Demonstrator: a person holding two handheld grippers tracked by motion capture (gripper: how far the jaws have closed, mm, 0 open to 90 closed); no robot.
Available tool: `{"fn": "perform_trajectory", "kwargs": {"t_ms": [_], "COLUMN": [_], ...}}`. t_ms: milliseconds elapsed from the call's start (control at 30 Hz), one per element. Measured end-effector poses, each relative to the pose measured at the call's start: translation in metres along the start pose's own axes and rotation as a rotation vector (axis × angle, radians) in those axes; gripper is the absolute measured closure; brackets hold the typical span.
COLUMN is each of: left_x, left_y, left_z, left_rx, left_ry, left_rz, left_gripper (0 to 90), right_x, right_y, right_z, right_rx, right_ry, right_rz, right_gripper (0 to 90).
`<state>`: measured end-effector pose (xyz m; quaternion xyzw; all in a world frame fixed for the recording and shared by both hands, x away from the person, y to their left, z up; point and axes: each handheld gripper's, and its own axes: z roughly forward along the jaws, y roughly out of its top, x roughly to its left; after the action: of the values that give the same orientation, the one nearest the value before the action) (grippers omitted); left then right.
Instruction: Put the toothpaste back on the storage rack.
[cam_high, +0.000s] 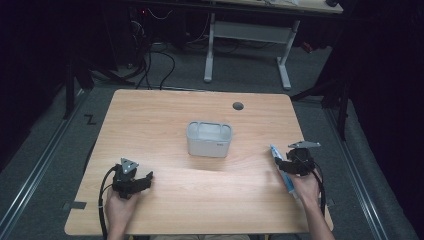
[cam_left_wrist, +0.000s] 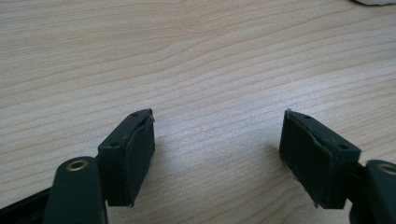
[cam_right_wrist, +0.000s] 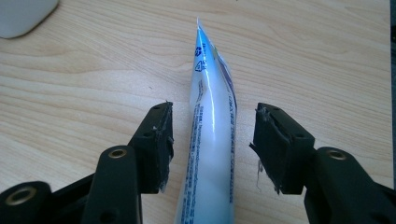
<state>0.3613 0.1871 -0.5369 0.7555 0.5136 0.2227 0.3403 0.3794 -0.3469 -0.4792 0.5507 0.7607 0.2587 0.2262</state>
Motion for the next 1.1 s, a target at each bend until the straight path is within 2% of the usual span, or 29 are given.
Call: {"fn": "perform_trajectory", "kwargs": {"t_ms": [500, 800, 933, 1100], "left_x": [0.0, 0.0, 0.0, 0.0], "left_y": [0.0, 0.0, 0.0, 0.0], "left_z": [0.0, 0.0, 0.0, 0.0], "left_rx": [0.001, 0.001, 0.001, 0.001], "left_ry": [0.0, 0.0, 0.0, 0.0], "left_rz": [0.0, 0.001, 0.001, 0.001], "left_gripper": [27.0, 27.0, 26.9, 26.8], "right_x": [-0.001, -0.002, -0.001, -0.002], "right_y": [0.006, 0.006, 0.005, 0.005], "right_z": [0.024, 0.031, 0.033, 0.036], "right_rx": [0.113, 0.152, 0.158, 0.17], "right_ry": [-0.029, -0.016, -0.021, -0.001], "right_rz": [-0.007, 0.004, -0.007, 0.013], "right_gripper": [49.6, 52.8, 54.5, 58.3]}}
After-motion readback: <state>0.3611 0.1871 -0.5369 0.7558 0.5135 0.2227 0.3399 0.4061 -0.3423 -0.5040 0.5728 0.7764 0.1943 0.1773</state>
